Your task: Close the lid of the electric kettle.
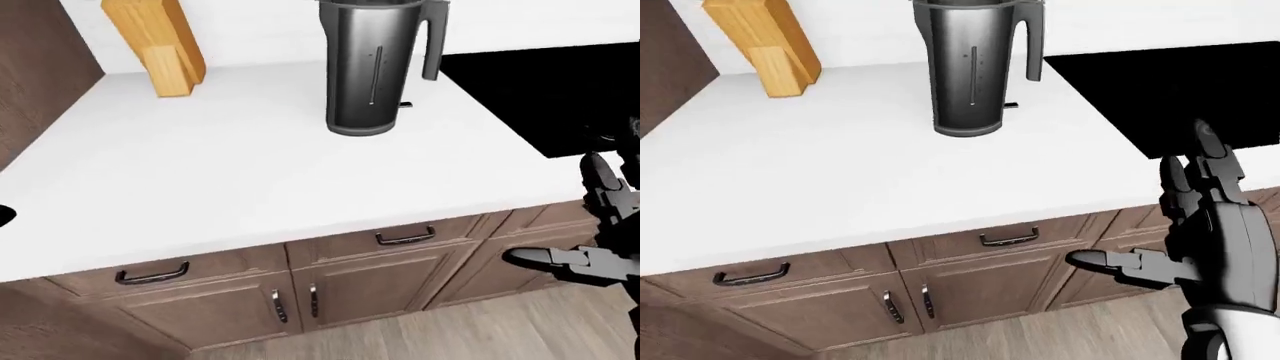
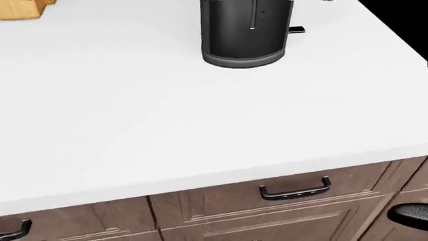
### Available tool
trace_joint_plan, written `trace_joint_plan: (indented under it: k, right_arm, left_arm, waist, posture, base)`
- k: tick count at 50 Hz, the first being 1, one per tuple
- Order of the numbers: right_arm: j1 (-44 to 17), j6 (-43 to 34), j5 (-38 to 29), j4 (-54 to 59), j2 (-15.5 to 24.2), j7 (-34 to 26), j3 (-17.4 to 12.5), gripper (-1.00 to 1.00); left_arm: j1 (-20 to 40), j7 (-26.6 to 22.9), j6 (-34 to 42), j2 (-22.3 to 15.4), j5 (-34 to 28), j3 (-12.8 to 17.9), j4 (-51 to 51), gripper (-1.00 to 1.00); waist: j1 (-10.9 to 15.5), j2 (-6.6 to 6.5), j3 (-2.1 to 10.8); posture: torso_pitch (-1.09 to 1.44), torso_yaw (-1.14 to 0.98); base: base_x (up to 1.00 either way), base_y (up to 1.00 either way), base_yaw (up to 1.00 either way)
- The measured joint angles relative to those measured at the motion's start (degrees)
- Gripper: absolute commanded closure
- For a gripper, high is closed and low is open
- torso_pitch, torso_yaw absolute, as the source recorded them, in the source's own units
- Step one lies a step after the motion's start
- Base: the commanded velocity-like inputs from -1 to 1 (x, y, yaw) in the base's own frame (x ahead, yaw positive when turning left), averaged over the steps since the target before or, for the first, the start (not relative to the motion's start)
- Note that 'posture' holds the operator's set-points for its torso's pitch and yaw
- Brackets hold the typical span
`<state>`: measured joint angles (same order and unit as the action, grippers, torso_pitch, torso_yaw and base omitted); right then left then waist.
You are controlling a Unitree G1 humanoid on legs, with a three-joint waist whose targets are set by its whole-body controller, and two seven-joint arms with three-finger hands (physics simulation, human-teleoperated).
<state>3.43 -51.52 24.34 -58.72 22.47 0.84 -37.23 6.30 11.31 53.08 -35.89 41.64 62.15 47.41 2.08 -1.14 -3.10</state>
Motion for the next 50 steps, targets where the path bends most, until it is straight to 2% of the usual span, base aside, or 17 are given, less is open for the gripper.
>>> trace_joint_plan:
  k: [5, 7, 9, 11, 12, 15, 18, 20, 29, 41, 50]
  right_arm:
    - [-0.5, 0.2, -1.1, -0.3, -0.9, -0.8, 0.2, -0.96]
    - [-0.9, 0.1, -2.5, -0.2, -1.3, -1.7, 0.9, -0.96]
    - [-0.9, -0.2, -3.4, 0.3, -1.3, -2.2, 0.6, -0.96]
    - [-0.8, -0.8, -3.9, 0.6, -1.4, -2.0, 0.6, -0.96]
    - [-0.8, -0.9, -4.5, 0.4, -1.1, -2.0, 0.7, -0.96]
    - [-1.4, -1.2, -6.4, 0.1, -1.5, -2.6, 0.9, -0.96]
    - [-2.0, -2.2, -6.8, 0.3, -1.4, -2.7, 0.4, -0.96]
    - [-1.9, -2.9, -6.6, 0.7, -1.7, -2.6, 0.9, -0.95]
    - [-2.7, -3.7, -7.2, -0.2, -1.3, -2.6, 1.4, -0.95]
    - [-3.8, -5.7, -8.5, 0.1, -2.5, -4.2, 1.2, -0.96]
    - [-4.0, -6.3, -8.8, 0.2, -2.6, -4.6, 1.3, -0.97]
  left_arm:
    - [-0.1, 0.0, -0.2, 0.2, -0.1, -0.3, 0.0, -1.0]
    - [0.0, 0.1, -0.1, 0.0, -0.3, -0.1, 0.0, -1.0]
    - [0.0, 0.1, 0.0, 0.8, -0.1, -0.6, 0.5, -1.0]
    - [-0.3, 0.0, 0.5, 0.9, 0.1, -0.7, 0.5, -1.0]
    - [-0.2, 0.1, 0.5, 0.6, 0.2, -0.5, 0.5, -1.0]
    - [0.2, -0.1, 0.0, 0.3, 0.1, -0.9, 0.6, -1.0]
    - [0.4, -0.5, -0.4, 0.1, 0.3, -1.2, 1.1, -1.0]
    - [0.1, -0.6, -0.5, 0.5, 0.2, -1.1, 0.8, -1.0]
    - [0.1, -0.5, -0.3, 0.8, -0.8, -1.0, -0.1, -1.0]
    - [0.0, -0.4, 0.0, 0.5, -0.2, -0.5, 0.4, -1.0]
    - [0.1, -0.3, -0.1, 0.8, -0.4, -1.5, 0.7, -1.0]
  waist:
    - [-0.8, 2.98, -0.61]
    - [-1.2, 4.92, -0.02]
    - [-2.2, 4.14, 0.02]
    - [-2.0, 4.83, -0.11]
    - [-2.0, 4.35, -0.17]
    - [-2.6, 1.97, -0.86]
    - [-3.3, -0.94, -0.72]
    - [-3.1, -0.41, -1.15]
    - [-2.4, 1.25, -0.42]
    - [-2.1, 1.11, -0.29]
    - [-2.0, 0.84, -0.19]
  posture:
    - [0.0, 0.0]
    - [0.0, 0.0]
    - [0.0, 0.0]
    - [0.0, 0.0]
    - [0.0, 0.0]
    - [0.0, 0.0]
    - [0.0, 0.0]
    - [0.0, 0.0]
    - [0.0, 0.0]
    - [0.0, 0.0]
    - [0.0, 0.0]
  base:
    - [0.0, 0.0, 0.69]
    - [0.0, 0.0, 0.37]
    - [0.0, 0.18, 0.18]
    - [0.0, 0.0, 0.0]
    - [0.0, 0.0, 0.0]
    - [0.0, 0.0, 0.0]
    - [0.0, 0.0, 0.0]
    - [0.0, 0.0, 0.0]
    - [0.0, 0.0, 0.0]
    - [0.0, 0.0, 0.0]
    - [0.0, 0.0, 0.0]
